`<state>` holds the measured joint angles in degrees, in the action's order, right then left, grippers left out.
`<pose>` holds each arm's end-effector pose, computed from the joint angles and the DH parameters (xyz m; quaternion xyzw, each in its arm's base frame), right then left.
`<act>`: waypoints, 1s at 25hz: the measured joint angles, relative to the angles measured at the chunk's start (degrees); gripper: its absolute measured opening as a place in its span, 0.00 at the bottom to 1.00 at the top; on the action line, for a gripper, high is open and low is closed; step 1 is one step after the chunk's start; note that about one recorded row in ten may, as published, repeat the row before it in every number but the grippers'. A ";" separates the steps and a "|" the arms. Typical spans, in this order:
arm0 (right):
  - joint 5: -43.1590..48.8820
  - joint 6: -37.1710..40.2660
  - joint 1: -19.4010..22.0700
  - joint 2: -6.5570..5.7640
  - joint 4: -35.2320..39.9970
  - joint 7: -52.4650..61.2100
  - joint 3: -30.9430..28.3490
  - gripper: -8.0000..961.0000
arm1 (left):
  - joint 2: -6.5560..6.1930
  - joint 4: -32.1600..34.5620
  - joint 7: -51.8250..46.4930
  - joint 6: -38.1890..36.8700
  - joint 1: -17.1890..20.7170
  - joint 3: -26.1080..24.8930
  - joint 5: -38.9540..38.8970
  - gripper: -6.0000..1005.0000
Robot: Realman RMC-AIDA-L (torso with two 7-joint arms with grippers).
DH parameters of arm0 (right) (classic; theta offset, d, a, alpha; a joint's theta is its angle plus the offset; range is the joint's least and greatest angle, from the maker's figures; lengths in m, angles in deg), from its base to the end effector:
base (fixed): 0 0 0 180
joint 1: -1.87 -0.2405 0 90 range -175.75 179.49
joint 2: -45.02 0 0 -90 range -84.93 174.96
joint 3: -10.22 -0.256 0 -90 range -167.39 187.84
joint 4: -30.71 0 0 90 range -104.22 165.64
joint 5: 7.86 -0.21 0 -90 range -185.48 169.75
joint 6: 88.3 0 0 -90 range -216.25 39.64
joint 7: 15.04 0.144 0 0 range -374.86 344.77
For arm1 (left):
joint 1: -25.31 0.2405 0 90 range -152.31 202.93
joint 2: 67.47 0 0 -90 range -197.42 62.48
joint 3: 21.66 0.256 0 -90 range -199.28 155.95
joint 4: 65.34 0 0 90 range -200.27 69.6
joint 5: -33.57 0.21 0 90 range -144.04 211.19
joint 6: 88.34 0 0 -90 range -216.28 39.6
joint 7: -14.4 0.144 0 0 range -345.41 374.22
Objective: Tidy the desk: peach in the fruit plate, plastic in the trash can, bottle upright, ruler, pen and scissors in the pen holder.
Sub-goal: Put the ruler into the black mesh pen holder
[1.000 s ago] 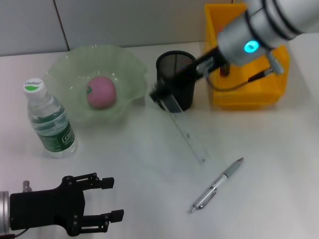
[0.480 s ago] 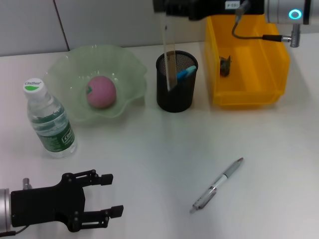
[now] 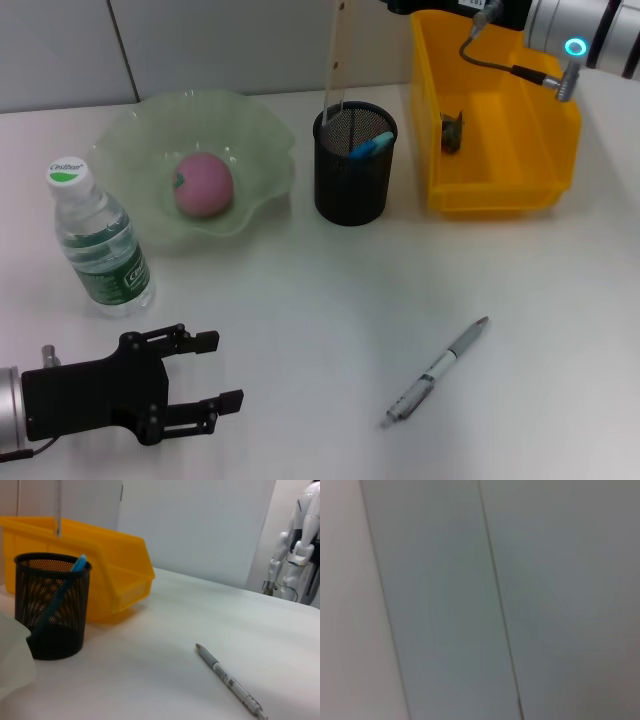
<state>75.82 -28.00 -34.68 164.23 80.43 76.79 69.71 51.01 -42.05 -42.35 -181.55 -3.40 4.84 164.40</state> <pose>0.1499 0.4294 0.0375 -0.8630 0.2070 0.3667 0.2793 -0.3009 0.2725 -0.0355 -0.9576 -0.1580 -0.2258 0.0840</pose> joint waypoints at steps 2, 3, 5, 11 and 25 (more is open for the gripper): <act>-0.47 -0.51 -0.20 -0.01 -0.87 -0.91 0.00 0.40 | 0.00 -0.05 0.01 0.11 -0.04 0.00 -0.28 0.78; -0.59 -1.02 -0.36 -0.03 -1.46 -1.65 -0.02 0.40 | 0.00 -0.08 0.02 0.16 -0.04 0.00 -0.28 0.78; -0.68 -2.19 -0.51 -0.04 -2.22 -2.83 0.02 0.40 | 0.00 -0.10 0.02 0.28 -0.04 -0.03 -0.31 0.78; -0.64 -3.99 -0.62 -0.04 -3.43 -3.72 0.24 0.40 | -0.05 -0.10 -0.12 0.56 -0.03 -0.06 -0.78 0.78; -4.60 -7.01 -3.48 0.19 -13.78 -14.74 0.41 0.40 | -0.01 -0.12 -0.36 0.97 0.46 -0.06 -1.00 0.78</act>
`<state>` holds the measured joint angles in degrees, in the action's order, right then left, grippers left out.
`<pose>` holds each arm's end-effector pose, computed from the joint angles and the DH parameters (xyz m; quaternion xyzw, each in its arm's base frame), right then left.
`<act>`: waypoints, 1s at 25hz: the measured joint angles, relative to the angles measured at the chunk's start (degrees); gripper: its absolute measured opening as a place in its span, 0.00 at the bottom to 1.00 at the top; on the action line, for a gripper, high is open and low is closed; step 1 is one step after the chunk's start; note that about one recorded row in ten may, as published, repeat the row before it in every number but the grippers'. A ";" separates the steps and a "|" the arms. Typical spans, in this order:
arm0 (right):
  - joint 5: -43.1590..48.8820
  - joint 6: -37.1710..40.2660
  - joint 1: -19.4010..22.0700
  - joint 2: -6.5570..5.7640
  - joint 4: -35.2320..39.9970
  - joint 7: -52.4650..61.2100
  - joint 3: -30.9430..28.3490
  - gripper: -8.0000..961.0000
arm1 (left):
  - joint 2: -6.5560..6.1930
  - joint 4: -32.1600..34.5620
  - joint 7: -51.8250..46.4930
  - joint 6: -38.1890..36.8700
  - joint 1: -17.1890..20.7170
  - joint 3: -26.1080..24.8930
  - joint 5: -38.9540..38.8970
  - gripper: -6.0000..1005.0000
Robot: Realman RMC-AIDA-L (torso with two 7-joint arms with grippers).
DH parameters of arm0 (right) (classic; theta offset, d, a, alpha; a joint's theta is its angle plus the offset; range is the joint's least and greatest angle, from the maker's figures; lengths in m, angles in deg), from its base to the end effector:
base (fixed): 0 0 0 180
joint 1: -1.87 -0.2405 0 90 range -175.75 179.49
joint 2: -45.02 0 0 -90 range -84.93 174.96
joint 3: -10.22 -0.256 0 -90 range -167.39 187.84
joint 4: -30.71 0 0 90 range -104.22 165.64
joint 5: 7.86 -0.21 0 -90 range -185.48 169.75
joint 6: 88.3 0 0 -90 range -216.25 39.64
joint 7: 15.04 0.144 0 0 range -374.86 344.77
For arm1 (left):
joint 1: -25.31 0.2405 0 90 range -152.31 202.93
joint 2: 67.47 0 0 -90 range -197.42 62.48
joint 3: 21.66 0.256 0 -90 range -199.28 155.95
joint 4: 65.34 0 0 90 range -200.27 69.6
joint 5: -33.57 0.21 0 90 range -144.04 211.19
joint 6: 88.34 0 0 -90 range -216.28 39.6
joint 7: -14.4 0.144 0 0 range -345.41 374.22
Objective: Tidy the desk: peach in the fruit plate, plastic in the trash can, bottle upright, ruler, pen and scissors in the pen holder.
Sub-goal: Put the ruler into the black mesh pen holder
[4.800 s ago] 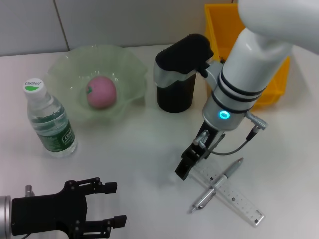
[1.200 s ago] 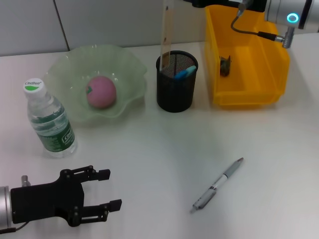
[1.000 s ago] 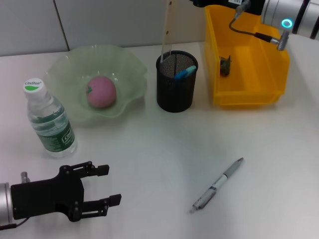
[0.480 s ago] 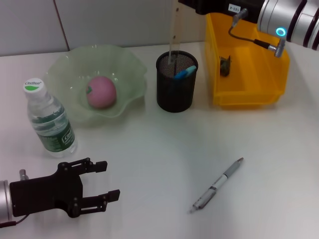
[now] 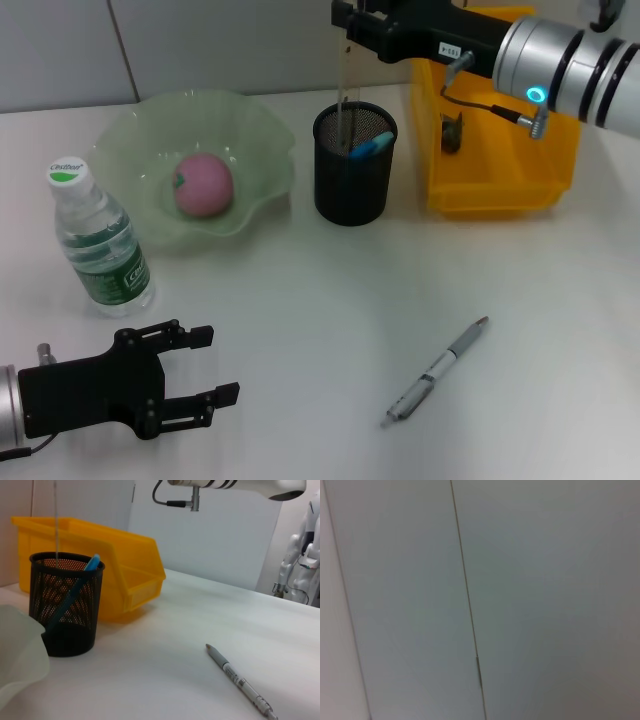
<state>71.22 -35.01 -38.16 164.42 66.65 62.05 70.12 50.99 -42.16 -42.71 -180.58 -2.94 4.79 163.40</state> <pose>0.1782 0.4403 0.0017 -0.8632 0.2121 0.3235 0.3245 -0.3037 0.2733 -0.0350 -0.9546 -0.1675 -0.2269 0.0959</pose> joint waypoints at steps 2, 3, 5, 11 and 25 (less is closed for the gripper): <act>-1.26 -0.76 -0.79 -0.05 -2.10 -2.73 0.08 0.40 | 0.01 -0.03 -0.01 -0.02 0.07 0.00 -0.01 0.78; -1.26 -0.76 -0.79 -0.05 -2.10 -2.73 0.08 0.40 | 0.01 -0.03 -0.01 -0.02 0.07 0.00 -0.01 0.78; -1.43 -1.35 -1.23 -0.05 -3.10 -3.70 0.09 0.40 | 0.02 -0.05 -0.01 -0.05 0.16 0.00 -0.02 0.78; -1.49 -1.92 -1.54 -0.05 -4.67 -4.44 0.11 0.40 | 0.01 -0.06 -0.01 -0.17 0.30 0.00 -0.02 0.78; -1.57 -1.78 -0.80 0.01 -6.25 -4.17 0.16 0.61 | 0.01 -0.06 -0.01 -0.55 0.86 0.24 -0.01 0.78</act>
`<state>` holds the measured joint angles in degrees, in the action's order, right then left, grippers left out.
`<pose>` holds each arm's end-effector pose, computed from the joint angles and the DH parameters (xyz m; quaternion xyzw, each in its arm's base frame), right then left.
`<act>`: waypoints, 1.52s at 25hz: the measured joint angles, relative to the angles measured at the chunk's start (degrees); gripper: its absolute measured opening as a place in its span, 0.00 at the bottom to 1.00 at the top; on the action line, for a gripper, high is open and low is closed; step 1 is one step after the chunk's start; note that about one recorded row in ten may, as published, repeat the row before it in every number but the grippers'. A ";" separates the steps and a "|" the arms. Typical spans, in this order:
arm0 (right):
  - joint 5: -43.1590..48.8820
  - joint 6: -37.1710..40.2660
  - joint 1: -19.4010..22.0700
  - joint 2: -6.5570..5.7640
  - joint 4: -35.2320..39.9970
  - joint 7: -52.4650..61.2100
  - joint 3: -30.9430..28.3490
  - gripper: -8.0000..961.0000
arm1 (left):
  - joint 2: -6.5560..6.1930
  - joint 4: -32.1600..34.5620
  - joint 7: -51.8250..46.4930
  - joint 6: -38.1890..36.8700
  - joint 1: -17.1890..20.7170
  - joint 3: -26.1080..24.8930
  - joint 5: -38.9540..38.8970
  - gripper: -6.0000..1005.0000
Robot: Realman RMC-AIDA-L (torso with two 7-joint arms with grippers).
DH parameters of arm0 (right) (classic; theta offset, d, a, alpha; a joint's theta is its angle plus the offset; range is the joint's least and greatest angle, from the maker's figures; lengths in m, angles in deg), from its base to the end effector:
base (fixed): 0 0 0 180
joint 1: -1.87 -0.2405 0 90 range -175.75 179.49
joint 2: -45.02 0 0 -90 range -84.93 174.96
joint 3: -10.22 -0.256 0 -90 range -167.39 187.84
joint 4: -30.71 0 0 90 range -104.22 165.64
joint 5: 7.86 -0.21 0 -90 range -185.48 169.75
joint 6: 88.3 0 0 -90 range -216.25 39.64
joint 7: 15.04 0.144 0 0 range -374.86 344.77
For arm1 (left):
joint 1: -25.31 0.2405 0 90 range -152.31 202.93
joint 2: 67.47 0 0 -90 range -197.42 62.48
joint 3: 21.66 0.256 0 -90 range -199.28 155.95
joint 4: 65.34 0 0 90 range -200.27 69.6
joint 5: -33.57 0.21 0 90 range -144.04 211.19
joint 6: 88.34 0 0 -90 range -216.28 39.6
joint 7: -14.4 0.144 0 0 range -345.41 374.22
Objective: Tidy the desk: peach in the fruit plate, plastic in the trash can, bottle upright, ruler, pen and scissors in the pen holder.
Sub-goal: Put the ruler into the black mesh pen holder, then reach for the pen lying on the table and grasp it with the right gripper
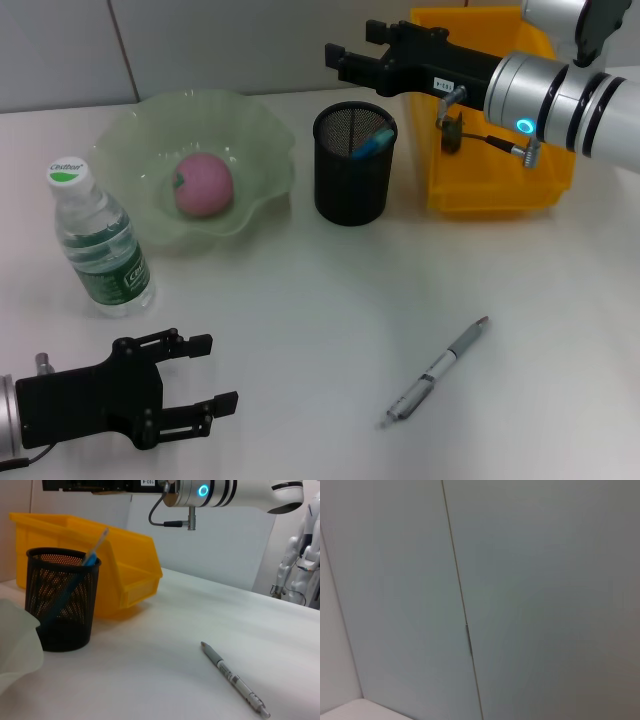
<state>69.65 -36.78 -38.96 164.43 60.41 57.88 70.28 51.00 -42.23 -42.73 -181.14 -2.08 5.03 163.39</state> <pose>0.1963 0.4365 -0.0164 -0.8644 0.2332 0.3014 0.3280 -0.3065 0.2674 -0.0353 -0.9535 -0.1734 -0.2289 0.0921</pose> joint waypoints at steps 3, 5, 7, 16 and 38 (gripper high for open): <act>-0.31 0.51 0.04 0.02 0.00 0.19 -0.18 0.73 | 0.00 -0.02 0.00 -0.01 0.11 0.02 0.00 0.78; -1.17 1.03 0.16 0.02 0.06 0.28 -0.08 0.77 | 0.00 -0.29 0.04 -0.02 0.14 -0.04 0.00 0.78; -2.44 1.67 0.39 0.03 0.25 0.31 0.06 0.77 | -0.02 -0.68 0.17 -0.04 0.14 -0.12 0.00 0.78; -6.59 9.27 2.25 -0.20 2.04 2.34 -0.32 0.77 | 0.04 -1.35 0.22 -0.19 0.09 -0.15 -0.30 0.78; 14.17 38.41 7.17 -5.92 17.74 23.51 -0.42 0.77 | 0.14 -2.87 3.02 -0.03 1.63 0.20 -2.38 0.78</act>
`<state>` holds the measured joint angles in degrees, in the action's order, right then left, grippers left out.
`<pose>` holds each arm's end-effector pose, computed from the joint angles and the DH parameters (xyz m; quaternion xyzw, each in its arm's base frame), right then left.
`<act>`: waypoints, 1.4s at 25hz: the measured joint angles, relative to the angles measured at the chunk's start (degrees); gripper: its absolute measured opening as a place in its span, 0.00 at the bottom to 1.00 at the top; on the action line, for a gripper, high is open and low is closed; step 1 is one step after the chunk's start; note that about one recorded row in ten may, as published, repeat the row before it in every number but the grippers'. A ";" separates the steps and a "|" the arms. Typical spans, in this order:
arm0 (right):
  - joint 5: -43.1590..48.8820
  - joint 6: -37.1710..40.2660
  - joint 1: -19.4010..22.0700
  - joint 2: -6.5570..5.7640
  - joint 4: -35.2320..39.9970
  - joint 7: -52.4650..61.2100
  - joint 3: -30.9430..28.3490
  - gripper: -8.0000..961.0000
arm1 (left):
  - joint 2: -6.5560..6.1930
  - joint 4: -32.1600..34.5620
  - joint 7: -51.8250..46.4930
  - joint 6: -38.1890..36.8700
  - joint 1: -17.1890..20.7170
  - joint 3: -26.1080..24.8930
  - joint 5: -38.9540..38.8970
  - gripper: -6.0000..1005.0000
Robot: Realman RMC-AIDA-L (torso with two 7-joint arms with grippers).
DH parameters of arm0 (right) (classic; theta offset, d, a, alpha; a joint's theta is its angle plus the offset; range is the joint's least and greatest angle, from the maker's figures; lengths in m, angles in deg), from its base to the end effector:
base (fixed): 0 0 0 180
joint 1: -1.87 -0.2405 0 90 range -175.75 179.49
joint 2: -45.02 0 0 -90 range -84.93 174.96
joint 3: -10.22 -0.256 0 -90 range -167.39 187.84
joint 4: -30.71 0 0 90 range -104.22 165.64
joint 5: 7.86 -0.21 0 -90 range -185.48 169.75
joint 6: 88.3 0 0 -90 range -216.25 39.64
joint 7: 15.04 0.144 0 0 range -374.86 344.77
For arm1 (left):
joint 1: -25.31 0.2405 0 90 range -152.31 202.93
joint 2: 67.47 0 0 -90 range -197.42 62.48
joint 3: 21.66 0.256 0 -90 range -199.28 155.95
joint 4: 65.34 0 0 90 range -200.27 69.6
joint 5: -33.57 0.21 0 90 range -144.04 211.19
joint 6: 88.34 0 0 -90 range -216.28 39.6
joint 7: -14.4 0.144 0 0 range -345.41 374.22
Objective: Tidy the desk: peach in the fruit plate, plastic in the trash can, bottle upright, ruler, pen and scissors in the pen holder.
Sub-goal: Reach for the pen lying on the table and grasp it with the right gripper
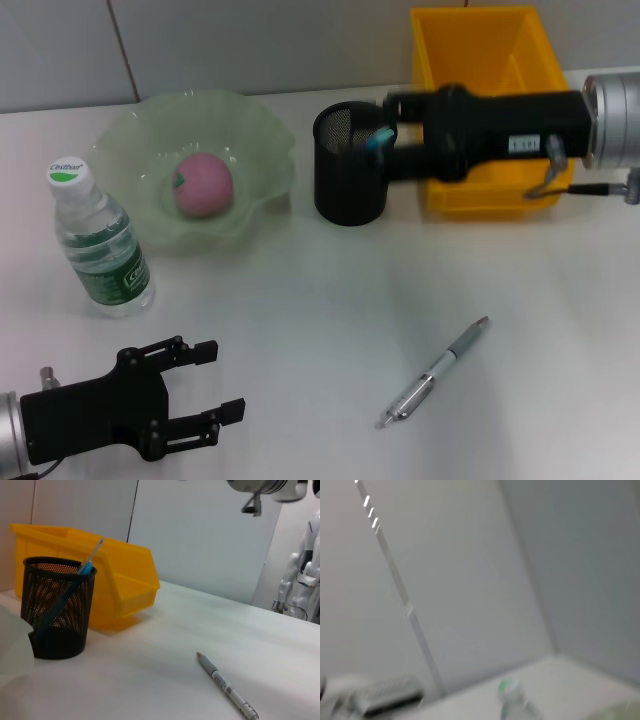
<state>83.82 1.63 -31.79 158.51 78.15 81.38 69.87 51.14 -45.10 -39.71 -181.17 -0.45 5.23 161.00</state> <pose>0.1776 0.3632 0.0371 -0.9337 0.1804 0.3029 0.0623 -0.3081 0.2558 -0.0423 -0.9461 -0.1764 -0.2526 0.0993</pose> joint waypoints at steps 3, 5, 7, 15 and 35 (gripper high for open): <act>7.60 4.52 -2.11 -1.08 2.24 3.61 -0.03 0.77 | -0.01 -0.02 0.23 0.09 0.01 0.05 0.02 0.78; 12.22 7.33 -4.02 -1.66 3.03 5.15 -0.09 0.77 | -0.02 -0.02 0.80 0.10 0.01 0.05 0.13 0.78; 15.98 9.26 -5.90 -2.04 3.19 5.74 -0.12 0.77 | -0.02 -0.02 0.80 0.10 0.01 0.05 0.13 0.78; 30.18 14.51 -14.05 -2.37 3.76 4.20 0.50 0.77 | -0.01 -1.63 3.05 0.92 -0.04 0.09 0.35 0.78; 55.21 18.96 -20.93 5.08 10.13 -7.66 13.14 0.77 | 0.13 -5.18 6.30 5.42 1.38 -0.44 -2.75 0.78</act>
<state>139.02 20.59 -52.73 163.59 88.28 73.73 83.00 51.27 -50.28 -33.41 -175.75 0.93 4.79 158.25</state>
